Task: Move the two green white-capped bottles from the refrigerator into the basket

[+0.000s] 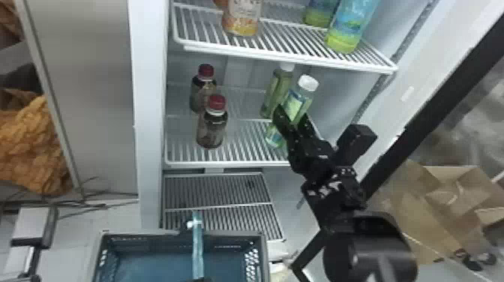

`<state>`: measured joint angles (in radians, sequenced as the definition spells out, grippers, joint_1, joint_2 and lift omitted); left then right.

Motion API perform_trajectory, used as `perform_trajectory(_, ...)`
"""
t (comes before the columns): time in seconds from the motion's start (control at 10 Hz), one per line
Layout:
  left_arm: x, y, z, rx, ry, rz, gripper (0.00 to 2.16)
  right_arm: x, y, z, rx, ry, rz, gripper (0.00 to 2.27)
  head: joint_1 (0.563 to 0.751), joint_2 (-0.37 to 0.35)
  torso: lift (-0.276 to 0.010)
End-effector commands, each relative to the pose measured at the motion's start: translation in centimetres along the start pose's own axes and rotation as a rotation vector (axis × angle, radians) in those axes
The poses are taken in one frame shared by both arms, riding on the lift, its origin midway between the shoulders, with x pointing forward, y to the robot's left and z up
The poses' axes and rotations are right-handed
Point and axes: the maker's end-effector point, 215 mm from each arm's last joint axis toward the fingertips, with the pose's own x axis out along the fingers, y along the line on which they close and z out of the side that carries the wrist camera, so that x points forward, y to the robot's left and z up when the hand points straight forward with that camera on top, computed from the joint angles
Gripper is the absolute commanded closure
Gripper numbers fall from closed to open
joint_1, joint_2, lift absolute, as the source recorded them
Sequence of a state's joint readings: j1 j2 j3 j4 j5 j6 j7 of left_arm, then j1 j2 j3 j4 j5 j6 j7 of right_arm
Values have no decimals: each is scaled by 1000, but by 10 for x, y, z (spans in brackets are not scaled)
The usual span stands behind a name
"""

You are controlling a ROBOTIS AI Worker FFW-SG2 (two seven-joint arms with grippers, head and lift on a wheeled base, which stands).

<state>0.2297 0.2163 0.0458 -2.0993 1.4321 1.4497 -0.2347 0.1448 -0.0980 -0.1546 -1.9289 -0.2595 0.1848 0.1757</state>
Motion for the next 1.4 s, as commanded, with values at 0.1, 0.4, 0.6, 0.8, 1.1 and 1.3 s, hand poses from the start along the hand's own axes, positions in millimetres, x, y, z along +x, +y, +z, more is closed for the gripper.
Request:
perform_trajectory(0.1,0,2,0,0,0,5,1150,-34,13,4,14,55,27,865,695,-350,-263)
perform_trajectory(0.4,0,2,0,3,0,7,1150,-63,31,2,32,113,71,865,695,-350,-263)
perform_trajectory(0.6,1,2,1,3,1,6,1150,-81,55,6,57,140,122,865,695,-350,-263)
perform_trajectory(0.8,1,1,1,5,1,6,1150,-100,82,7,95,175,178,865,695,-350,-263)
perform_trajectory(1.1,0,2,0,1,-1,8,1150,-127,109,-9,144,247,230,865,695,-350,-263)
perform_trajectory(1.3,0,2,0,1,-1,8,1150,-153,127,-17,176,313,261,865,695,-332,-263)
